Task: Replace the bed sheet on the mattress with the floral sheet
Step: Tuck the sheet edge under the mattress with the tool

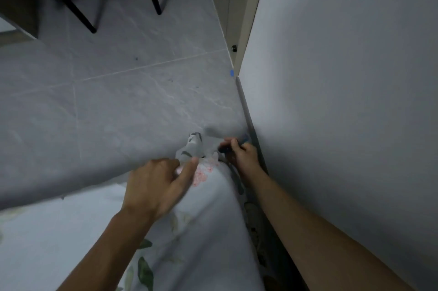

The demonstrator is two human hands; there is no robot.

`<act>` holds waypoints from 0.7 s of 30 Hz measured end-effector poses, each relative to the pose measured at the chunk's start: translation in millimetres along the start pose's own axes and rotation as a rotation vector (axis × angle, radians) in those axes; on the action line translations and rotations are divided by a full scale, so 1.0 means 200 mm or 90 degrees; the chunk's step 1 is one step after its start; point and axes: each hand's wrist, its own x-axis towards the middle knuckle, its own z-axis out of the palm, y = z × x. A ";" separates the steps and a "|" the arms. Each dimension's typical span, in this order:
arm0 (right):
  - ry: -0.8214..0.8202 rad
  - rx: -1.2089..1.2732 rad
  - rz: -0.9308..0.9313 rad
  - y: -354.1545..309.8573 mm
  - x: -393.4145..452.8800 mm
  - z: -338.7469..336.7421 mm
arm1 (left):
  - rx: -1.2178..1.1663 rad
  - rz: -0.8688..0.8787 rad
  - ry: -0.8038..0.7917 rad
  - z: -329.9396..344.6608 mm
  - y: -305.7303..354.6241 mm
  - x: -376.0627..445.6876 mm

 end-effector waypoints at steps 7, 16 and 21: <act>-0.179 -0.365 0.223 0.09 0.01 0.03 | -0.090 0.034 0.073 -0.10 0.00 -0.11; -0.075 -0.261 0.171 0.07 0.01 -0.07 | -0.089 0.035 0.072 -0.01 -0.02 -0.05; -0.004 -0.028 -0.073 -0.16 0.03 -0.02 | -0.054 0.025 0.034 0.10 -0.04 0.04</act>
